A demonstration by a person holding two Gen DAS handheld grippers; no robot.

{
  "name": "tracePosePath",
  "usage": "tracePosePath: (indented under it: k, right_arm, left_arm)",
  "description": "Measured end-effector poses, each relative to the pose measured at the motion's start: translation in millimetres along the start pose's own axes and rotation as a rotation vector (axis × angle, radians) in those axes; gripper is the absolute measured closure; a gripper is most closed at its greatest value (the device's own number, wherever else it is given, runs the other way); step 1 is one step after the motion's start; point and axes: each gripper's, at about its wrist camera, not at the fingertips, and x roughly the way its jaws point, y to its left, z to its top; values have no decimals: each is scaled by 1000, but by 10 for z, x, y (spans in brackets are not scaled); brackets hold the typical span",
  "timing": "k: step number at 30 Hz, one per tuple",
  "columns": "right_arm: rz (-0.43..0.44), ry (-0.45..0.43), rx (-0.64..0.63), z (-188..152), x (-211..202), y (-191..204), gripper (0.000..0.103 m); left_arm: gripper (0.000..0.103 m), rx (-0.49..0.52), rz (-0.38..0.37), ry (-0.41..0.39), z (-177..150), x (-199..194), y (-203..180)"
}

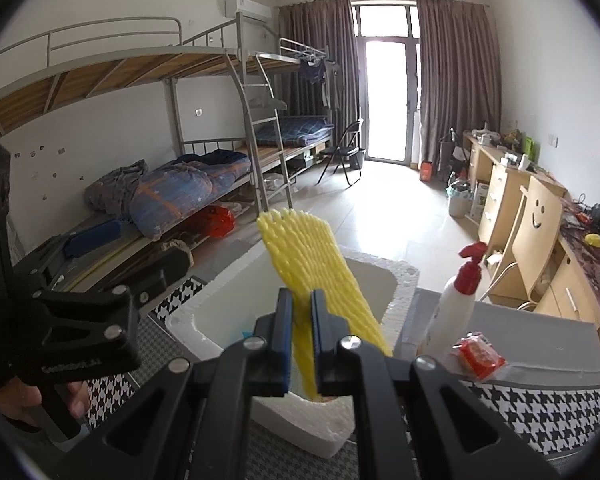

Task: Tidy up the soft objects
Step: 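Open the left tool over the foam box while the right tool drops the yellow sleeve inside, then move both open tools back from the foam box to the table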

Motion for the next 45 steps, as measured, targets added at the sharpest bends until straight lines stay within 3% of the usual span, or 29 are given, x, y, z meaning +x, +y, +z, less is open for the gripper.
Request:
tracePosePath:
  k: [10,11,12,14,23,28,37,45]
  right_arm:
    - [22,18,31,8,135,-70,91]
    - [26,25,33,5,152,-69,83]
    - [30,42,32,1,183,-72,61]
    - [24,48,42,-23,191,-97,40]
    - [3,10,50,-19,30,-92,39]
    - [-11,-15,59,-30,-95,-123,31]
    - [-60,-39,58,-80,-280,-147,30]
    - [-133,-66,19,-182,-470,-163,17]
  left_arm:
    - [1,-6,4,9,-32,14,82]
    - [1,-8,5,9,-34,11,88]
    - [1,-9,10,6,-37,1,94]
    - [1,-8,14,6,-41,-9,91]
    - [1,10,5,1,-33,-76,8]
    - [1,20,-6,-7,-24,-130,-37]
    - [1,38,-22,-16,-9,-228,-147]
    - [1,65,-47,-25,-29,-355,-296]
